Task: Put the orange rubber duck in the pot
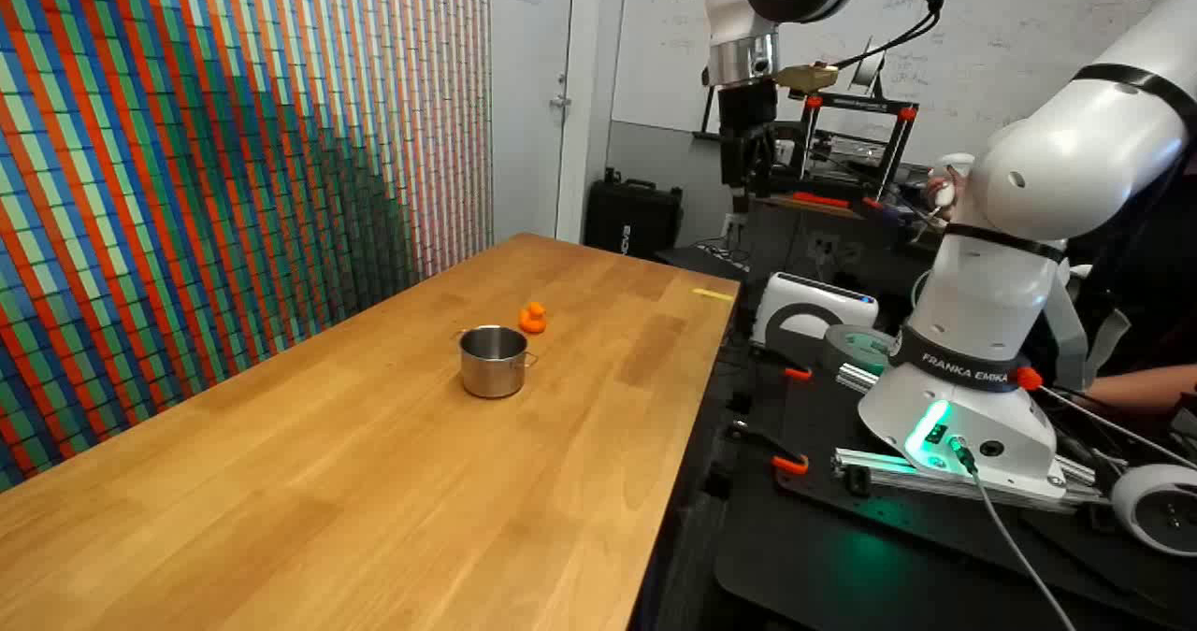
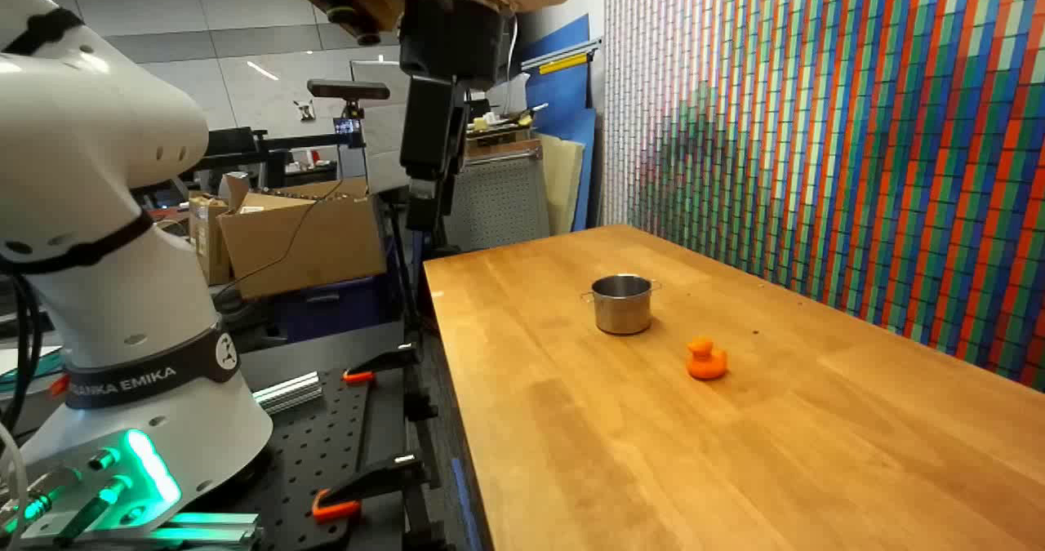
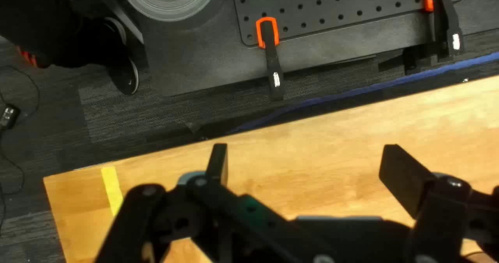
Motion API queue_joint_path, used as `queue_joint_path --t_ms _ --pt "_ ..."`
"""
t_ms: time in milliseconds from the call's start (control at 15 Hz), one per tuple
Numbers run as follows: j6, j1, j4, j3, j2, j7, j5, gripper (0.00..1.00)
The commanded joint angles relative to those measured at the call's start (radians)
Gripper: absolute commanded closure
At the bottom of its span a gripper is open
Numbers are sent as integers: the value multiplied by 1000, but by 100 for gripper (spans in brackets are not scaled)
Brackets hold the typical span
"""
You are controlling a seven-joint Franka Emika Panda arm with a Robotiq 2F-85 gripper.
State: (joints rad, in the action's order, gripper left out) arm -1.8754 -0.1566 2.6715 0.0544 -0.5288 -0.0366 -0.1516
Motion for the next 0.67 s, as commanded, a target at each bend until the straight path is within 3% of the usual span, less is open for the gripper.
queue_joint_path --t_ms 0,400,600 --pt "3 10 -2 9 0 -4 -4 0" --pt "3 10 -2 9 0 -4 -4 0" --pt "-135 38 -46 -9 72 -16 7 0"
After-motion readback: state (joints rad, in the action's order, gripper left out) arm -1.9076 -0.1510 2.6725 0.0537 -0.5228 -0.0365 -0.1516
